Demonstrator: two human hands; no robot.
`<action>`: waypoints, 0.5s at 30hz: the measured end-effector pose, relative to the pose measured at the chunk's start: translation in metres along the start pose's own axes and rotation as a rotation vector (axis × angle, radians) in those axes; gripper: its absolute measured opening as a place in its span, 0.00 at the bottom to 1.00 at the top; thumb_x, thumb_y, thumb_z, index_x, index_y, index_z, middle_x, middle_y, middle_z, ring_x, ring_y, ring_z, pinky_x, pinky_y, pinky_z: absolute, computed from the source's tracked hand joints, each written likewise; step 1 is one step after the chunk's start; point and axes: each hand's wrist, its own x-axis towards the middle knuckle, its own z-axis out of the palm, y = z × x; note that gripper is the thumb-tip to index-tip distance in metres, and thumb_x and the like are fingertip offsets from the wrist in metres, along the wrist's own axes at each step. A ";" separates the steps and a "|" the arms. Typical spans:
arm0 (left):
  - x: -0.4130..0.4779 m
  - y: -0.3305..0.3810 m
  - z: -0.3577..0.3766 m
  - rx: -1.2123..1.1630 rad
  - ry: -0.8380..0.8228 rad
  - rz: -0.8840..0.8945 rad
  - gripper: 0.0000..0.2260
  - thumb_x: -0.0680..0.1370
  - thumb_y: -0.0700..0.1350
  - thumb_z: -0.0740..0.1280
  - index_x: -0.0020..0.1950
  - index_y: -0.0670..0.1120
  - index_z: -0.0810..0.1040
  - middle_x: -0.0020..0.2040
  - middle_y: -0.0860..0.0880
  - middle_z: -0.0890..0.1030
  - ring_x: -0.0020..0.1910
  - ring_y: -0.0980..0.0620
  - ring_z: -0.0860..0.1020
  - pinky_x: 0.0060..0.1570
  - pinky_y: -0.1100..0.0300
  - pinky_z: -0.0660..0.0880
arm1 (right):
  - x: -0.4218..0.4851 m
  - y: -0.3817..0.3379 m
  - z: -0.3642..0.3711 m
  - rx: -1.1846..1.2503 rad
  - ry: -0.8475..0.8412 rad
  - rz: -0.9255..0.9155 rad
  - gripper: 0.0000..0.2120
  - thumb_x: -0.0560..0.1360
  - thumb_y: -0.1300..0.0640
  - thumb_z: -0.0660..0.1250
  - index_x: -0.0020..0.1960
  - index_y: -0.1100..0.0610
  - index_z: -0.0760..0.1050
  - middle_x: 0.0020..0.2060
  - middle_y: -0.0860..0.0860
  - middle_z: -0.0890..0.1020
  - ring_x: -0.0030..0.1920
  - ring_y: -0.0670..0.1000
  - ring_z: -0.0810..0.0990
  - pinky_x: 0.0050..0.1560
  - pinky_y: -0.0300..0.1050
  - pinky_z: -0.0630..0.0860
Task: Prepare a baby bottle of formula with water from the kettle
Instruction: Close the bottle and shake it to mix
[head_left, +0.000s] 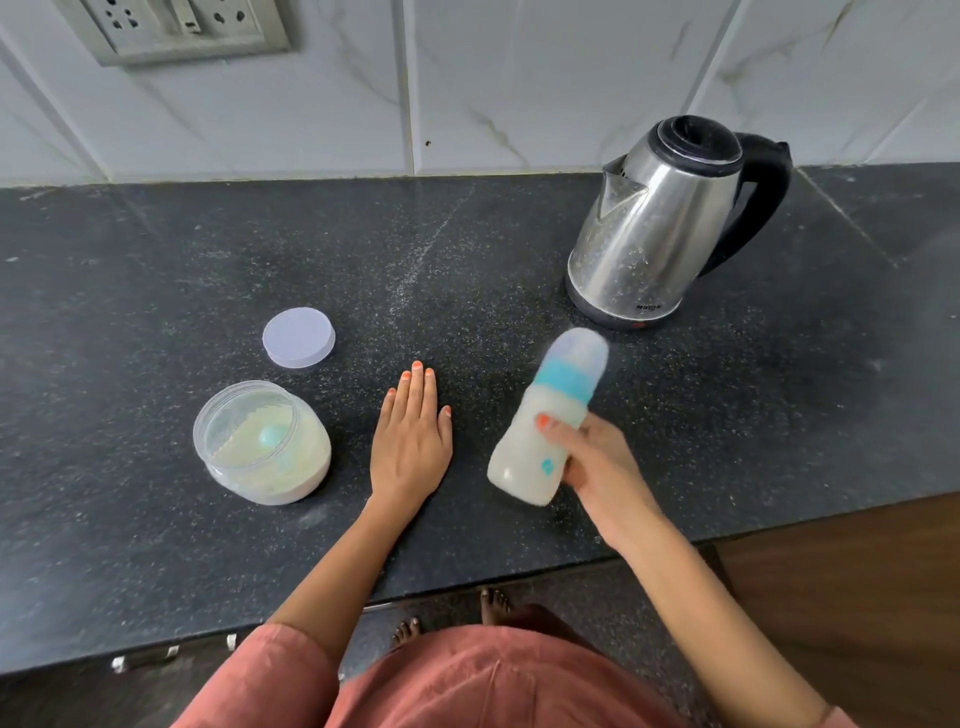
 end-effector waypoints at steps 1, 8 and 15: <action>0.000 0.000 0.000 0.003 -0.001 0.001 0.24 0.82 0.49 0.46 0.76 0.42 0.48 0.77 0.45 0.49 0.76 0.49 0.48 0.73 0.57 0.42 | -0.005 0.002 0.000 -0.100 -0.056 0.018 0.19 0.57 0.54 0.73 0.48 0.55 0.79 0.40 0.48 0.85 0.43 0.46 0.83 0.42 0.39 0.80; 0.000 0.001 0.000 -0.004 0.006 0.001 0.24 0.82 0.49 0.47 0.76 0.41 0.49 0.77 0.44 0.50 0.76 0.48 0.49 0.73 0.56 0.43 | 0.015 -0.011 -0.009 0.321 0.149 -0.062 0.16 0.63 0.53 0.69 0.51 0.54 0.76 0.46 0.49 0.84 0.48 0.47 0.82 0.49 0.43 0.80; 0.000 0.000 0.001 -0.001 0.007 0.000 0.24 0.82 0.49 0.47 0.76 0.42 0.49 0.77 0.45 0.50 0.76 0.49 0.49 0.72 0.58 0.41 | -0.004 0.001 0.000 -0.064 -0.071 0.001 0.14 0.58 0.55 0.73 0.43 0.54 0.81 0.39 0.48 0.86 0.43 0.46 0.83 0.41 0.39 0.80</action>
